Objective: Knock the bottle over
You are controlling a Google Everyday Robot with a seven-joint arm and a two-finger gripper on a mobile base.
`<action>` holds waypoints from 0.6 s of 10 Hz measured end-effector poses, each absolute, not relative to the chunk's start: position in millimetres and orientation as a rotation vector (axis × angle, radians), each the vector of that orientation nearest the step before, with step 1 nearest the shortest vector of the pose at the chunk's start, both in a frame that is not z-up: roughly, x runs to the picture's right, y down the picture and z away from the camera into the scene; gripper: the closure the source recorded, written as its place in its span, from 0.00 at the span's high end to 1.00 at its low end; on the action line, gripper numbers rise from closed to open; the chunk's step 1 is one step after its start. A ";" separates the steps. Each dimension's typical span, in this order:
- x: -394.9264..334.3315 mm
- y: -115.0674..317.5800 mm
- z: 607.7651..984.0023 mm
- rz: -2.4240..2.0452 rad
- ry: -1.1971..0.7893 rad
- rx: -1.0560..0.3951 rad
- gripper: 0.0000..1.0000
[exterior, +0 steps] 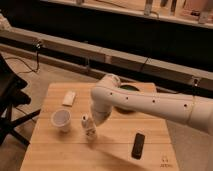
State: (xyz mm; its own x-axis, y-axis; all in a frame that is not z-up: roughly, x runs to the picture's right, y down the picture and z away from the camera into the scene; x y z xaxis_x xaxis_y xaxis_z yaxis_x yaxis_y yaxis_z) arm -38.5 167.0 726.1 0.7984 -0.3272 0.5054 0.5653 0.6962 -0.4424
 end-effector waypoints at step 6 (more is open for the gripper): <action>-54.5 171.4 718.1 -0.546 -0.496 -0.613 0.00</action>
